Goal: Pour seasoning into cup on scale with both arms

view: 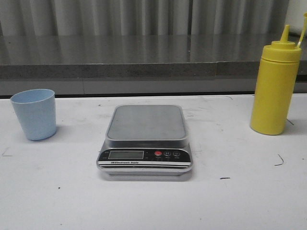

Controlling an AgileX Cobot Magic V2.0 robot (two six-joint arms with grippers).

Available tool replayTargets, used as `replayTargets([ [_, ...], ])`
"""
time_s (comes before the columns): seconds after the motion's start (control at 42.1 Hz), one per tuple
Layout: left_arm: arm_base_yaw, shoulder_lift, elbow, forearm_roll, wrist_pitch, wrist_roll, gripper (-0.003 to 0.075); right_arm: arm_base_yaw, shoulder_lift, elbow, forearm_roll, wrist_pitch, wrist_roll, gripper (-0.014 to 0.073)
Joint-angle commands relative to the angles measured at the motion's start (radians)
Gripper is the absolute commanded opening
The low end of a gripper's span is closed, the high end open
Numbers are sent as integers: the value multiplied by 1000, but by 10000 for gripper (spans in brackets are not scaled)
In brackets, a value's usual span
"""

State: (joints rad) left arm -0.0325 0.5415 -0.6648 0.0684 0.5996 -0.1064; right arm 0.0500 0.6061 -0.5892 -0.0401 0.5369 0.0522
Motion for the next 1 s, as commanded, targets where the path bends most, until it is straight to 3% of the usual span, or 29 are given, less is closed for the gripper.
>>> replayTargets([
  [0.0, -8, 36, -24, -4, -55, -6, -19, -2, 20, -34, -13, -62, -23, -17],
  [0.071, -8, 60, -24, -4, -52, -6, -11, -2, 26, -34, -13, -62, -39, 95],
  [0.143, -8, 84, -24, -4, -52, -6, 59, -2, 26, -34, -13, -58, -52, 257],
  [0.261, -8, 133, -26, -4, -71, -6, 340, -2, 26, -34, -13, -57, -52, 507],
  [0.333, -8, 171, -33, -4, -75, -6, 502, -2, 26, -34, -13, -57, -52, 556],
  [0.38, -8, 201, -45, -4, -61, -6, 536, -2, 26, -34, -13, -57, -52, 554],
  [0.57, -8, 355, -162, -8, 34, -6, 514, -2, 26, -34, -13, -57, -52, 551],
  [0.974, -51, 762, -451, -23, 106, -5, 426, -2, 26, -34, -13, -57, -52, 551],
])
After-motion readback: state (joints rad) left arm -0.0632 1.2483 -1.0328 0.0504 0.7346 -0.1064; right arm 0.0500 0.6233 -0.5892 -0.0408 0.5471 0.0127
